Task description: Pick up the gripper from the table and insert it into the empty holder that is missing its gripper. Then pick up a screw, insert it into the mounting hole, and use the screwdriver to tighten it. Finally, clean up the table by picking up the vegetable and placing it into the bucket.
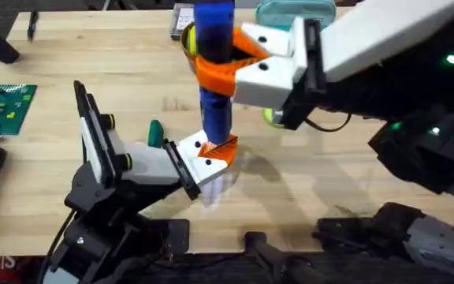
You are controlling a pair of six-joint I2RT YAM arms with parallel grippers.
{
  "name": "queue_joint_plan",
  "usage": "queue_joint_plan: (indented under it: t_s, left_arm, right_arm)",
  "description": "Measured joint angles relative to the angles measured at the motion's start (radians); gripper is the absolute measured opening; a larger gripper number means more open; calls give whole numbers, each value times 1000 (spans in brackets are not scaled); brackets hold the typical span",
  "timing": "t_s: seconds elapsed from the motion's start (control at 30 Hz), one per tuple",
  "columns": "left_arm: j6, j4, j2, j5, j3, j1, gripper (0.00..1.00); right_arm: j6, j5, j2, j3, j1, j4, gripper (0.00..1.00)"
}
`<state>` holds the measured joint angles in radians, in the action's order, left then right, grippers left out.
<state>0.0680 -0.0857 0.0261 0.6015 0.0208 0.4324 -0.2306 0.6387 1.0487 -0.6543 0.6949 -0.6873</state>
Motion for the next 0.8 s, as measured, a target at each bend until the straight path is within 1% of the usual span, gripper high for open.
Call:
queue_joint_plan:
  t_s: [0.1,0.3,0.53,0.8]
  left_arm:
    - [0,0,0,0,0,0,16]
    - [0,0,0,0,0,0,15]
    - [0,0,0,0,0,0,17]
    - [0,0,0,0,0,0,15]
  right_arm:
    - [1,3,5,-34,0,69,55]
    - [26,19,5,-88,3,75,55]
    - [47,31,5,-93,44,75,55]
    - [83,32,16,-94,47,22,55]
